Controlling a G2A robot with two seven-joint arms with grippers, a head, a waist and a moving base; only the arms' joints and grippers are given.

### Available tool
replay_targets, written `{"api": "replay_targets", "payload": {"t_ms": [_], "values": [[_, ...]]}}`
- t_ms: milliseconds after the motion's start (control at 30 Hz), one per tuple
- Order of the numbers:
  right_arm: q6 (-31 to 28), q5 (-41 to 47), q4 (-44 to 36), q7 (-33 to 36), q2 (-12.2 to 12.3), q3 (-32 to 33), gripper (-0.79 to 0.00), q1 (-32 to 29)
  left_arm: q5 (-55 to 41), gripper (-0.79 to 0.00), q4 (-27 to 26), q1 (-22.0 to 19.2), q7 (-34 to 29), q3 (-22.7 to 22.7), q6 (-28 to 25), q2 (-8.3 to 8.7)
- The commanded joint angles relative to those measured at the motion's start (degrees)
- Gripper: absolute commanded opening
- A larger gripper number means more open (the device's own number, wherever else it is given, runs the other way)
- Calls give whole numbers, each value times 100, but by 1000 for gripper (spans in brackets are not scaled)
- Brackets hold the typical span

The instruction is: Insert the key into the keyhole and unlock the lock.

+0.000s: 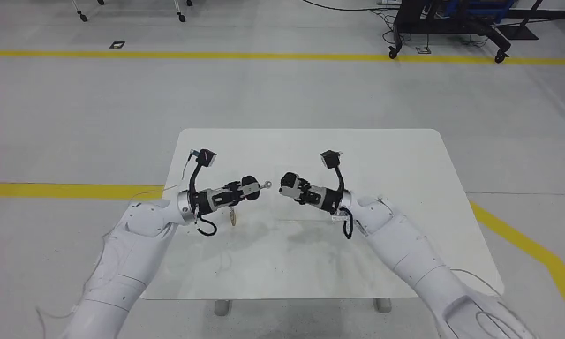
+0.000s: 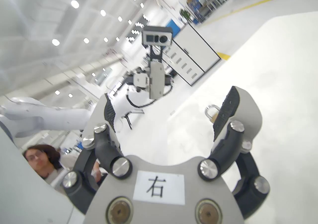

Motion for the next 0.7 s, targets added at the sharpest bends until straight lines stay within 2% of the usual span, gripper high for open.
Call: {"api": "replay_targets", "payload": {"t_ms": [0,133,167,200,233,433,667], "values": [[121,-101,-146,498,134,208,0,-21,26,-785,-1,-59,-228,62,41,8],[495,53,-601,1358,342,513,0,-157,174,-785,16,-207,-528,233,134,13],[557,159,-704,1511,379,573,-92,-202,274,-785,8,-231,-515,273,121,15],[625,244,-791,1664,411,615,-296,-242,331,-785,-3,-245,-500,316,106,16],[726,330,-893,1861,442,640,-403,-276,411,-785,-17,-262,-476,367,82,20],[1036,435,-1033,2201,452,485,-474,-275,534,-785,-19,-331,-432,549,37,42],[1060,480,-924,2172,405,306,-493,-133,527,-785,24,-405,-402,733,7,73]]}}
